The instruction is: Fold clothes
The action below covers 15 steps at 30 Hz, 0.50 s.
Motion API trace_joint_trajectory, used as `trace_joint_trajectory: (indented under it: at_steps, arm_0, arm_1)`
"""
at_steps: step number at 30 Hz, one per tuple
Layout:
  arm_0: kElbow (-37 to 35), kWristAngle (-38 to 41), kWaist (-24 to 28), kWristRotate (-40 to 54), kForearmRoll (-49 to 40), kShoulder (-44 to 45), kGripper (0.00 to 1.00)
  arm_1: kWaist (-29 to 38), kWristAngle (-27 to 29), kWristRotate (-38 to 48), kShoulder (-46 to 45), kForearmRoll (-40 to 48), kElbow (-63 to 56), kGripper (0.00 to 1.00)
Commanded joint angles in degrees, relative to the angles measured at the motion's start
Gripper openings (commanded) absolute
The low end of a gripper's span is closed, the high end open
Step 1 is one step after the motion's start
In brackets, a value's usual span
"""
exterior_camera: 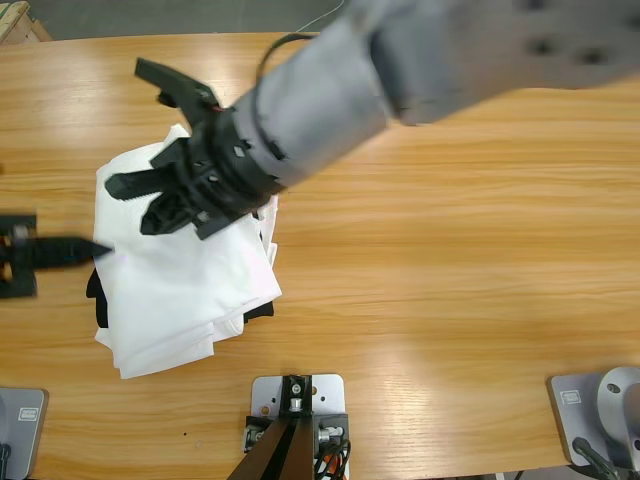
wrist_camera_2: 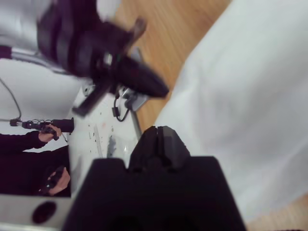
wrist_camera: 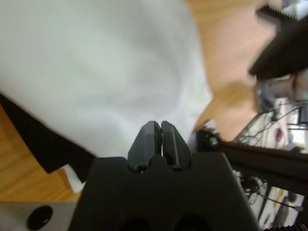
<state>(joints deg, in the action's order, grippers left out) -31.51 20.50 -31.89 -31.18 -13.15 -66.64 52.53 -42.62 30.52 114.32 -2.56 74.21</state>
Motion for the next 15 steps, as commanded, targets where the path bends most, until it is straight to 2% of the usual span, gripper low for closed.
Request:
trace_joint_trajectory:
  at_steps: [1,7,15]
  arm_0:
    - [5.76,-1.16,-3.11,-1.64,8.58,-4.73,0.000]
    - [4.81,-1.16,-5.47,-3.01,14.24,-12.28,0.000]
    - [5.55,-1.14,-5.47,-3.01,15.59,-14.89,0.000]
  arm_1:
    - [-4.88,-4.59,-1.64,12.89,0.18,4.80,0.000]
    - [-6.04,-5.49,-2.22,17.96,0.20,7.44,0.000]
    - [-9.11,-6.15,-2.83,19.59,0.11,9.30,0.000]
